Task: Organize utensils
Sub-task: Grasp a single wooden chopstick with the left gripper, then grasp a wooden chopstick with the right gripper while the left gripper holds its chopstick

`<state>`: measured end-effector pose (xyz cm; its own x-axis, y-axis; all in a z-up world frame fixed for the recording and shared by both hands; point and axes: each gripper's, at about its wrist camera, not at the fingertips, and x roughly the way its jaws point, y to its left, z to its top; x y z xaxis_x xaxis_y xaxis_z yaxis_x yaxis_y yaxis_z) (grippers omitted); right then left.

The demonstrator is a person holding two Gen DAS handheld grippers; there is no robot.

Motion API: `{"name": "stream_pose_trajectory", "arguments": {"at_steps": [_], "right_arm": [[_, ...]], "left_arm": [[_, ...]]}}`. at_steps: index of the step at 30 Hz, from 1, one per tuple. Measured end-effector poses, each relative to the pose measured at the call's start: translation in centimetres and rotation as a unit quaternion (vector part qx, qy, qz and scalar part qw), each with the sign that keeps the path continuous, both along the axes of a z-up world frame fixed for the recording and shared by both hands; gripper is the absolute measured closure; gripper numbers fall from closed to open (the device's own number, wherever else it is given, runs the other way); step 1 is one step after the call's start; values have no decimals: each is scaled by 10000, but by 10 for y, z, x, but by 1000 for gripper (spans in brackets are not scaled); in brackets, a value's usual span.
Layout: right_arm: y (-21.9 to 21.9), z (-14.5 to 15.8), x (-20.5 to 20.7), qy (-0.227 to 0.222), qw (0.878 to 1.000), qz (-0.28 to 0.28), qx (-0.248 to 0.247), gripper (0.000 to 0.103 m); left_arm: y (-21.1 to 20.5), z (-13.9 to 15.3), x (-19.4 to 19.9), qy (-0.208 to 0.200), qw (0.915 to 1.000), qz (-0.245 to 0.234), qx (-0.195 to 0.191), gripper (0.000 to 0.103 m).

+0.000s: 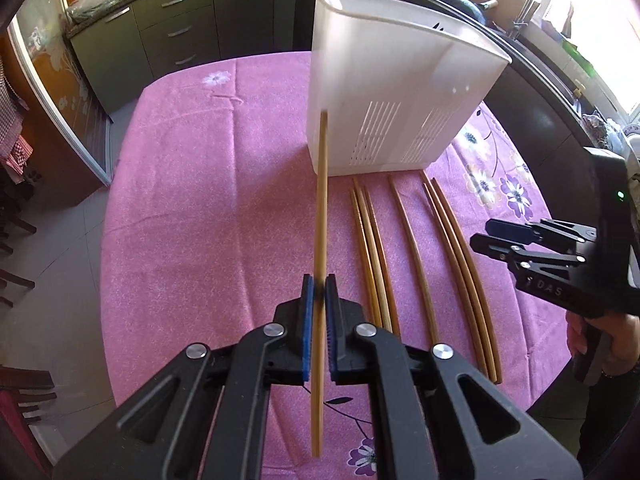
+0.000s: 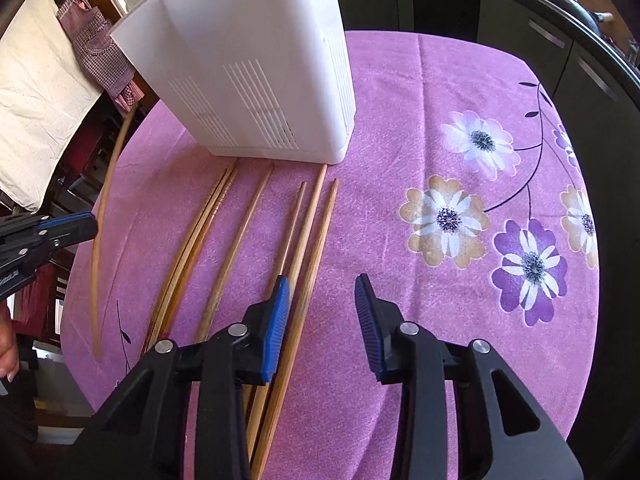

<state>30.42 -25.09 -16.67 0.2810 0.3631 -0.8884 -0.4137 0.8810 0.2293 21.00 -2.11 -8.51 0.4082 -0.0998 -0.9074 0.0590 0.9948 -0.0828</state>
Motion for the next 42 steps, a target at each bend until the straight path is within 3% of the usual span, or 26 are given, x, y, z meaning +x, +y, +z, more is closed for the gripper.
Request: {"name": "stream_pose_trajectory", "arguments": {"at_steps": [9,20,36,42], "right_arm": [[19,-4,9,296,9988,53,-377,83],[74,-7,5,385,9932,351,-1038,83],[69,-12,11,464,9957,179,-776,84],[44,-8,9,523,9959,130,-730,84]], "left_arm": [[10,-2,-15,70,9998,-122,-102,98],[-3,-38,16,619,9976,-197,249,97],[-9,-58,38,971,9945,-216,336,92],[-9,-59,38,1020,9934,-311,428,92]]}}
